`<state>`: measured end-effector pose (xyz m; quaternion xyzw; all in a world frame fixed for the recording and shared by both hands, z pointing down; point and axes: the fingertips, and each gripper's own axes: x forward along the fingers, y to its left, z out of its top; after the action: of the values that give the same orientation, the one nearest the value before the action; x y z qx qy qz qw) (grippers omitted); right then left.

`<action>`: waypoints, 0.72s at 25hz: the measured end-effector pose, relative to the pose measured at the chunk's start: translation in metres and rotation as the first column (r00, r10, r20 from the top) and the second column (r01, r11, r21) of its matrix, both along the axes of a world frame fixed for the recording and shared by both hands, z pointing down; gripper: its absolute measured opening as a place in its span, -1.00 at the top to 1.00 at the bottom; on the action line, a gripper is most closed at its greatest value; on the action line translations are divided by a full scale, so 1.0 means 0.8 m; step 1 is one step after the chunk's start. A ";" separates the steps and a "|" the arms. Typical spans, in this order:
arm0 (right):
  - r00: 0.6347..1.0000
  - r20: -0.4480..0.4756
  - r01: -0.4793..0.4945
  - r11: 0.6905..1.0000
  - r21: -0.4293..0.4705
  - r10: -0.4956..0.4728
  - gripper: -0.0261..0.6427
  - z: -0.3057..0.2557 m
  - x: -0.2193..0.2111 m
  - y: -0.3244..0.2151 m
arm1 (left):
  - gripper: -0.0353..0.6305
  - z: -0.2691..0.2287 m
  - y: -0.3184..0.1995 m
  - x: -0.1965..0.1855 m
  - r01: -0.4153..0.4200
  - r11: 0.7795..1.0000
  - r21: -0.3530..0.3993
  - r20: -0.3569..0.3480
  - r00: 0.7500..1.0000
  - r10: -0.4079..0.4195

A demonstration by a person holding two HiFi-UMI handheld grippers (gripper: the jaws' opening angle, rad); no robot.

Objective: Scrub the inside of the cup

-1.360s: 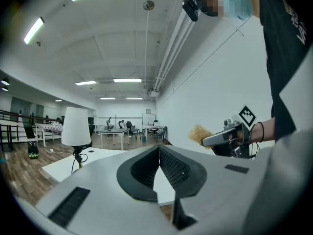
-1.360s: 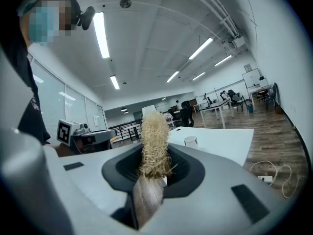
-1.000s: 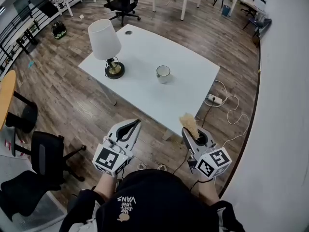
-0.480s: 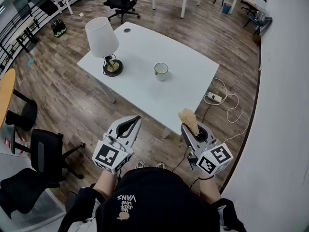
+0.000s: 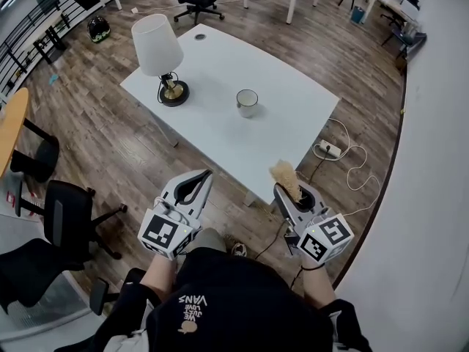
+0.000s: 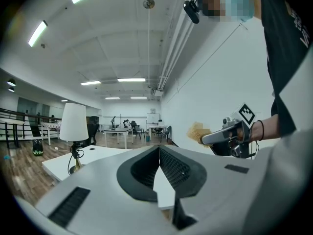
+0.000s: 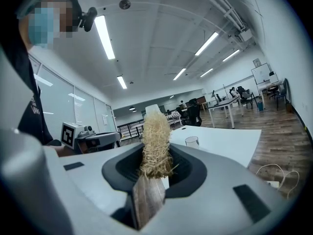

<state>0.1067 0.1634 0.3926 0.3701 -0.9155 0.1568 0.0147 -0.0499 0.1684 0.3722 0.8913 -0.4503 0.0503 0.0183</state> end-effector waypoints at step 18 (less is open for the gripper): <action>0.991 0.010 -0.135 0.991 -0.007 0.135 0.62 -0.002 -0.063 -0.094 | 0.86 0.006 -0.109 -0.051 -0.148 0.989 -0.005 0.003 0.989 0.148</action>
<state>0.0561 0.0879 0.3910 0.4304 -0.8880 0.1620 0.0004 -0.0903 0.0811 0.3767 0.9221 -0.3827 0.0538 0.0159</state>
